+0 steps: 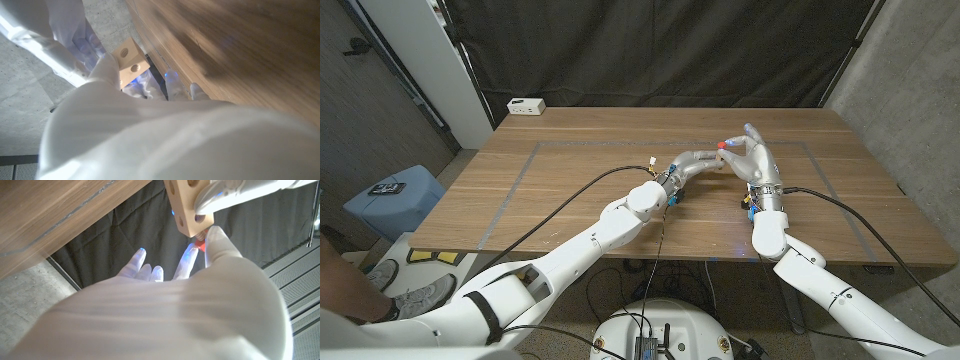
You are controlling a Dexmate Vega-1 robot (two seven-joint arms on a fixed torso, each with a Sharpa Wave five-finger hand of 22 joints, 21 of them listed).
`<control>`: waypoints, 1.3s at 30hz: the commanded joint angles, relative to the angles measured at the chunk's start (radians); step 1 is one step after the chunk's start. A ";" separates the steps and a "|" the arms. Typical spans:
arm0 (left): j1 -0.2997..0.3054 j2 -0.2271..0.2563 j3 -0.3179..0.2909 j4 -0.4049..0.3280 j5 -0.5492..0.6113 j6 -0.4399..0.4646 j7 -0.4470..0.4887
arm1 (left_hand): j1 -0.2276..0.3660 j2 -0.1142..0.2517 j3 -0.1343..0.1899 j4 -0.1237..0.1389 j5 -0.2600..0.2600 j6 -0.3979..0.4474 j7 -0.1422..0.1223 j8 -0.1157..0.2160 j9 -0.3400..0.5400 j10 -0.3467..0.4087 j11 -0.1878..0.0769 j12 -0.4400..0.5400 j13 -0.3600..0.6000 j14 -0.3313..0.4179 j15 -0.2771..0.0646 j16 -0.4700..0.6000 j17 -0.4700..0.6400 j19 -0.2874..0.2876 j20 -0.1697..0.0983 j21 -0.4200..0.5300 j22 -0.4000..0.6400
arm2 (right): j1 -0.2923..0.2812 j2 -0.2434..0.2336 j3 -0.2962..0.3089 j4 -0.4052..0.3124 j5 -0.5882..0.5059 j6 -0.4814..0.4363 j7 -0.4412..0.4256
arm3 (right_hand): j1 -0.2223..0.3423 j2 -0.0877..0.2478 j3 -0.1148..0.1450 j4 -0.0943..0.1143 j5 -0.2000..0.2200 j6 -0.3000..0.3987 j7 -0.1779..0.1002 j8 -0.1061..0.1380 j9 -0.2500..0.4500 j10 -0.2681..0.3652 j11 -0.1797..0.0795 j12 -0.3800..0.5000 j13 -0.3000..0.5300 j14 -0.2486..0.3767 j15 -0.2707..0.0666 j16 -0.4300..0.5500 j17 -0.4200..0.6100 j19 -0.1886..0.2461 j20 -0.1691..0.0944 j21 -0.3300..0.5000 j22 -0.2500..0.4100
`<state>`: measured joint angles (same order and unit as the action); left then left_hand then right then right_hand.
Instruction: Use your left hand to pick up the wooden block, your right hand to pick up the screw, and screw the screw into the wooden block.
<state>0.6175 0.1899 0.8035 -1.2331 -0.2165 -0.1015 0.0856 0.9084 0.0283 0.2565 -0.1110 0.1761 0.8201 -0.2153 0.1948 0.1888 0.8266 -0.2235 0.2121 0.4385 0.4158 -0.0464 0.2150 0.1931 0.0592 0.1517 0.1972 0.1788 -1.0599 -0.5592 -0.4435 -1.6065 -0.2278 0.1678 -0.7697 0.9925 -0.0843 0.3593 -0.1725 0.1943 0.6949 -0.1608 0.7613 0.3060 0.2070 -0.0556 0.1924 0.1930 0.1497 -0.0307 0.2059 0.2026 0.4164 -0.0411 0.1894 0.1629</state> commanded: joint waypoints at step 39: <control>-0.023 -0.030 0.004 0.069 0.026 -0.056 -0.001 | -0.038 -0.002 -0.010 0.005 0.004 -0.003 -0.003 0.003 0.001 0.004 0.003 0.003 -0.005 0.012 -0.063 0.004 0.005 0.007 -0.001 0.007 0.004 | 0.007 0.000 0.013 0.029 0.039 0.033 0.028 | 0.013 -0.033 0.024 0.005 0.002 -0.040 0.007 -0.034 -0.016 -0.023 -0.005 -0.004 0.003 -0.010 -0.038 -0.005 0.003 -0.011 -0.007 -0.006 0.003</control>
<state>0.5998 0.1652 0.8078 -1.1728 -0.1871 -0.1610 0.0900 0.8771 0.0227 0.2510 -0.1085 0.1762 0.8143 -0.2167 0.1928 0.1887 0.8265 -0.2234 0.2121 0.4310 0.4157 -0.0464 0.2150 0.1952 0.0628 0.1481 0.1972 0.1788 -1.0547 -0.5551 -0.4327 -1.5802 -0.1992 0.1970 -0.7549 1.0019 -0.1015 0.3757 -0.1667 0.1942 0.6674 -0.1517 0.7334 0.2914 0.1907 -0.0642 0.1924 0.1928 0.1462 -0.0341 0.2059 0.2023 0.4127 -0.0448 0.1844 0.1631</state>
